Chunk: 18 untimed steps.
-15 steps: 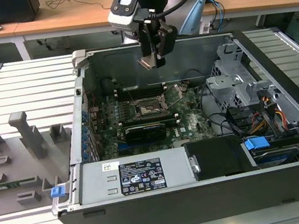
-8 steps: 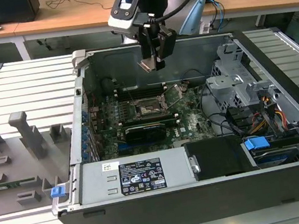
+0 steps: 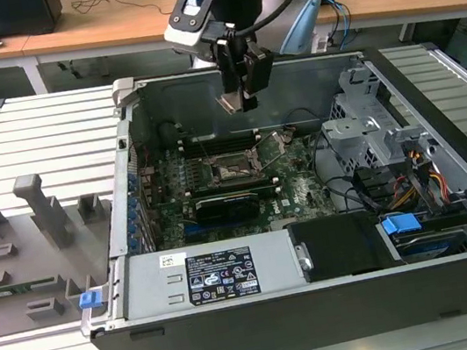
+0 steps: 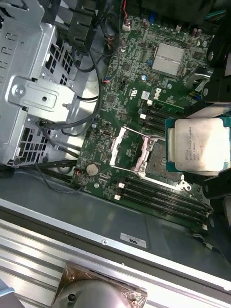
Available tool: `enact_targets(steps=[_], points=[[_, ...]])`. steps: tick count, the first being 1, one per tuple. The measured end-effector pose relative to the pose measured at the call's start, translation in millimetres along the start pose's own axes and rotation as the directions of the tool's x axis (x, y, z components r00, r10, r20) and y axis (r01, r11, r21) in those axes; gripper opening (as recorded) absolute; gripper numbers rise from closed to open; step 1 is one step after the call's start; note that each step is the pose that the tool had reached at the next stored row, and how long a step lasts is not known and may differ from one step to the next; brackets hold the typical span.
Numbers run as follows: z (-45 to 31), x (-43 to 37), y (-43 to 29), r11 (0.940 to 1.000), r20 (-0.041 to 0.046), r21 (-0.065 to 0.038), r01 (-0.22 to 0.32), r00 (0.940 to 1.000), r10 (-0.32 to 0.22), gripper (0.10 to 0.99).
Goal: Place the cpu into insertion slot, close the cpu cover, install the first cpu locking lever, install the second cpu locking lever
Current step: 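Place the cpu into insertion slot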
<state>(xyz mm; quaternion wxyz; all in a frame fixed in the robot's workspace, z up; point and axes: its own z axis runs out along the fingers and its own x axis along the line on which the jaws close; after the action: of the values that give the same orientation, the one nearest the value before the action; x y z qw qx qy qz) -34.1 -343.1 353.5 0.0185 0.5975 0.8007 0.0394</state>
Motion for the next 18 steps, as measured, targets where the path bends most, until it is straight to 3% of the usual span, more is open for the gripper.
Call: enact_targets(steps=[4, 18], points=[[1.8, 0.0, -0.1, 0.9974, 0.0071, -0.001, -0.072, 0.9974, 0.072, 0.529], [10.0, -0.2, -0.8, 0.9973, 0.0071, -0.001, -0.074, 0.9973, 0.074, 0.529]])
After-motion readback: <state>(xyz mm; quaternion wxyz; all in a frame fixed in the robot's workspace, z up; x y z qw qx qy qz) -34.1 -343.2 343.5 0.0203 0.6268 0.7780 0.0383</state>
